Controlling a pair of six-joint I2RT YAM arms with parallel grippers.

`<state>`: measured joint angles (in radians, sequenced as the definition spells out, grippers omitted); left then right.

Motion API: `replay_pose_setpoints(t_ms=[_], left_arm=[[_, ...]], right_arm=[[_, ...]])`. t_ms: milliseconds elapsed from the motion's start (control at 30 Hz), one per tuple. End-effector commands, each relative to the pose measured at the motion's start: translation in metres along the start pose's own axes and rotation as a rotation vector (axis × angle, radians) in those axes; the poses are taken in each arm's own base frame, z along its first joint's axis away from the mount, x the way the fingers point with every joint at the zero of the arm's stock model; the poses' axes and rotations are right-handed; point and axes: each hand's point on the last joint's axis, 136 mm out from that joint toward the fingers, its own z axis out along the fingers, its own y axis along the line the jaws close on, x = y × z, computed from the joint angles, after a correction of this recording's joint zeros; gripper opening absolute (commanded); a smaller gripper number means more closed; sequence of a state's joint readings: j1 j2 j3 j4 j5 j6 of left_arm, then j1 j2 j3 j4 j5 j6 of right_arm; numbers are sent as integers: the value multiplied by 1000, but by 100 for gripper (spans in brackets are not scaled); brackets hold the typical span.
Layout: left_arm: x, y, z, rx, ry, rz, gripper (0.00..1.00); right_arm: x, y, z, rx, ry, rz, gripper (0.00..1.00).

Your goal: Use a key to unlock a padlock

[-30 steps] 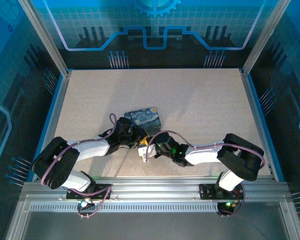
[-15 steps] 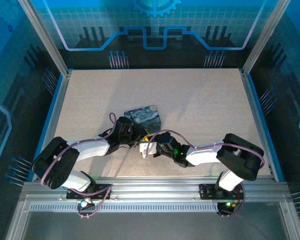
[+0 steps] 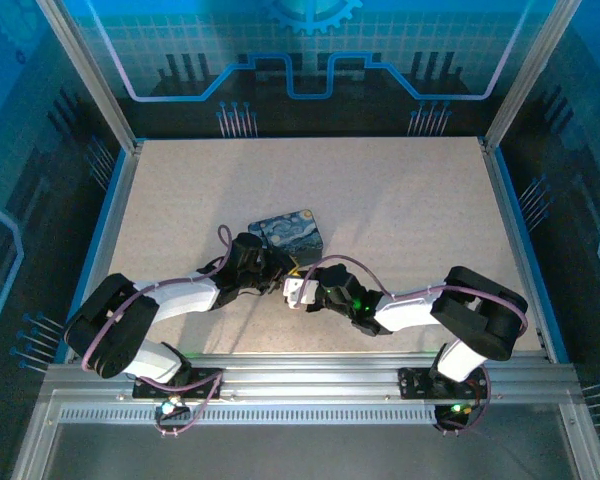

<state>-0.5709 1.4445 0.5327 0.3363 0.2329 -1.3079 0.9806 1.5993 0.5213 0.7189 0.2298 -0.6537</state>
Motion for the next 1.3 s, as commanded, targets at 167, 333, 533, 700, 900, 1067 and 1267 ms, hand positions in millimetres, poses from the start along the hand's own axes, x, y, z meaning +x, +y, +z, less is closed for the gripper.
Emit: replay_pose_setpoints(t_ms=[167,333,533,700,900,1067,1267], left_arm=[[8,-15,-2,30,48,35,17],[5,-12,-7,23,30,37,25],[1,-11,-18,0,-2,59,40],[-4,-10,-29,-15,-29,63,49],[-12,-8,-45,-27,-80,69,57],[-22,-7,-64,-26,-144,76,59],[-32,-5,-82,-22,-200,76,61]], right_arm=[[2,-11,3,33,-16,78,0],[7,-6,4,10,-7,93,0],[13,-2,4,-17,0,110,0],[15,-1,3,-32,-5,140,0],[17,-3,1,-72,-3,266,0],[23,-12,0,-65,29,441,0],[31,-22,-4,-16,15,682,0]])
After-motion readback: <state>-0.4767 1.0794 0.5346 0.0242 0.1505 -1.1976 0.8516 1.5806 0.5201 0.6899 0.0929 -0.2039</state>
